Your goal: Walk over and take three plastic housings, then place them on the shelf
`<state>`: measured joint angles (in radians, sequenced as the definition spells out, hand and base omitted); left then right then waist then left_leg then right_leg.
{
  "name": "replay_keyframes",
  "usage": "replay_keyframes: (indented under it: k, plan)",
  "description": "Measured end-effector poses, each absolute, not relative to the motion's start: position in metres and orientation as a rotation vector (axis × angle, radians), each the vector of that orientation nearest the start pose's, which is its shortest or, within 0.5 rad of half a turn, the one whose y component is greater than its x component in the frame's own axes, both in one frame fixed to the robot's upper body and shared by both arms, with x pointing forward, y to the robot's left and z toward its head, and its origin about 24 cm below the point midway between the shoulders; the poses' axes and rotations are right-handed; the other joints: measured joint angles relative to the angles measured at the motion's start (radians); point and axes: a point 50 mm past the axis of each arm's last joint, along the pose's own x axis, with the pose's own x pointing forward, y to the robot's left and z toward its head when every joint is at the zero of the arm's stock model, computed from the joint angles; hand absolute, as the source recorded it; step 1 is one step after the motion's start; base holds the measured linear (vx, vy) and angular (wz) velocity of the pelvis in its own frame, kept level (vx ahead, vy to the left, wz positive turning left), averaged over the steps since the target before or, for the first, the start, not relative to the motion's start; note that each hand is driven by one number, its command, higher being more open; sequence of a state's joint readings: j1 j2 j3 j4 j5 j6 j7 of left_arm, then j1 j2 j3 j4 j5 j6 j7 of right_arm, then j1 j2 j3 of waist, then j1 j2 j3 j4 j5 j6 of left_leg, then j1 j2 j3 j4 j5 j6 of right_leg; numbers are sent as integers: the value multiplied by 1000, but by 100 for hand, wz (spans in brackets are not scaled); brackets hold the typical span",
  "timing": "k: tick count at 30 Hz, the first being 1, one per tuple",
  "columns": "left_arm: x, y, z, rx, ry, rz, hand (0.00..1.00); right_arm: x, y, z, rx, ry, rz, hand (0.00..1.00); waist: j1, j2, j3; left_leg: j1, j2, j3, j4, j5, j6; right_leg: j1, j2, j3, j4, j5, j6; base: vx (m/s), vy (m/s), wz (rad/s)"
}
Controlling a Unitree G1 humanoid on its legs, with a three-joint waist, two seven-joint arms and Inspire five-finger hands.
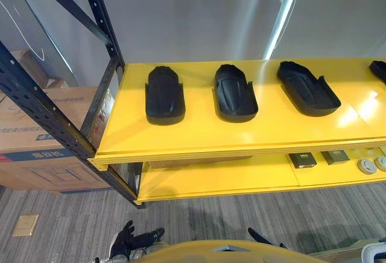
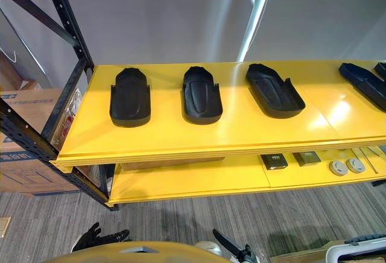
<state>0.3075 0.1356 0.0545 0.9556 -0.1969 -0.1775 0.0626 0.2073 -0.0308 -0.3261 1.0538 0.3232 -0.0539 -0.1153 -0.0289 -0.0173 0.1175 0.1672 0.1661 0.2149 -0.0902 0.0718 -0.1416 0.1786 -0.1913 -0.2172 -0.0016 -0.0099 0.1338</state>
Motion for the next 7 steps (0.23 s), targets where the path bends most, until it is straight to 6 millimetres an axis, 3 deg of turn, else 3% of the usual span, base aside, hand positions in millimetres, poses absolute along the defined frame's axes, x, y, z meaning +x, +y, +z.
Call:
replay_keyframes:
  k: [7]
  plan:
    - [23, 221, -160, -183, 1087, 485, 100, 32, -210, -169, 345, 1151, -689, 100, 5, -5, 4, 2, 0, -6, 0, -5, -4, 8, 0, -6, 0, -2, 3, -9, 0, 1]
